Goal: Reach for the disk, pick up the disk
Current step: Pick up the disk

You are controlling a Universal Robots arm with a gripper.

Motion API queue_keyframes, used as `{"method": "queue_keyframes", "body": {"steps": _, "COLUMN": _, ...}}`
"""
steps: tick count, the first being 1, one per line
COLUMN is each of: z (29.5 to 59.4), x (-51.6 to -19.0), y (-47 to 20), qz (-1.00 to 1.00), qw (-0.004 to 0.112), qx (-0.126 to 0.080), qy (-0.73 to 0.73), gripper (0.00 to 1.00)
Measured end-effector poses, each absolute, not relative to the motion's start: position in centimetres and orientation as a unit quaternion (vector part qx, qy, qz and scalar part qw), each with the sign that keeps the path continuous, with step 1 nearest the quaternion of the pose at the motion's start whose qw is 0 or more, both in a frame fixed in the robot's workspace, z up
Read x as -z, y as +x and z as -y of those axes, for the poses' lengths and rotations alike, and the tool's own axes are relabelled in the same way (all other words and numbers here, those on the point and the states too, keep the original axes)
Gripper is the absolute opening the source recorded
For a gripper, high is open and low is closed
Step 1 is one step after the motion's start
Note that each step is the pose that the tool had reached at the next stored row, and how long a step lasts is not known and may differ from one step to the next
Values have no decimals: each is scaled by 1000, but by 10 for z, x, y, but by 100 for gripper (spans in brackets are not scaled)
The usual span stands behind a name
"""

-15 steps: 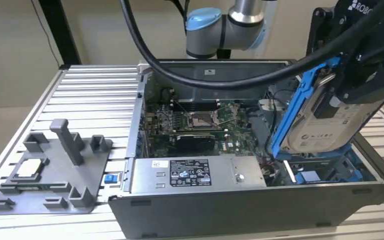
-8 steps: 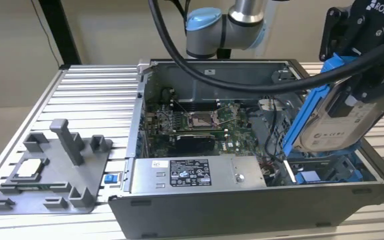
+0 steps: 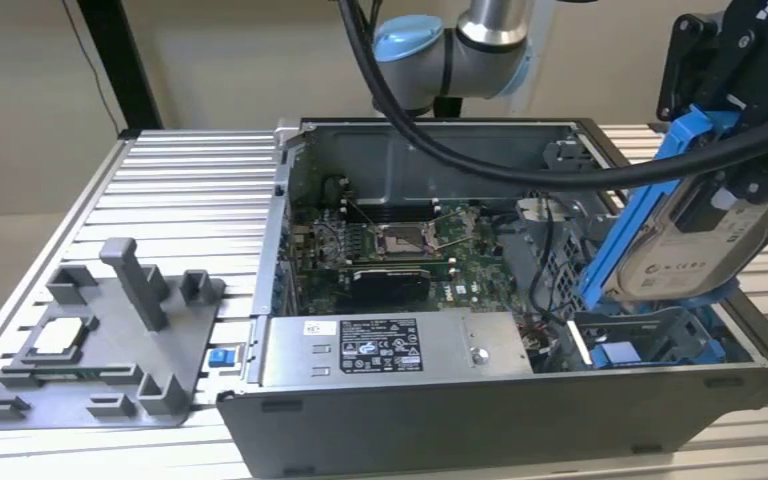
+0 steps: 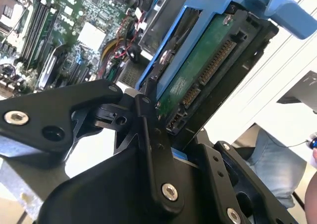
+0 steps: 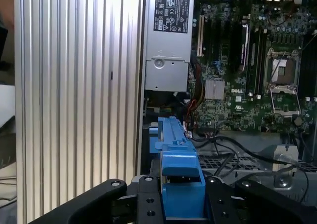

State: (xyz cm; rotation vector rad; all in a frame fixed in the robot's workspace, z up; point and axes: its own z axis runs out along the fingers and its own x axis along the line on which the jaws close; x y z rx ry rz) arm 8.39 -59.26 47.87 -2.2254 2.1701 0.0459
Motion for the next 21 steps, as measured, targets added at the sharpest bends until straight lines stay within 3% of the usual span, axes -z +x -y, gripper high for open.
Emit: {"method": "queue_keyframes", "body": {"steps": 21, "z": 578, "x": -478, "y": 109, "qz": -698, "qw": 16, "qx": -15, "qy": -716, "gripper": 0}}
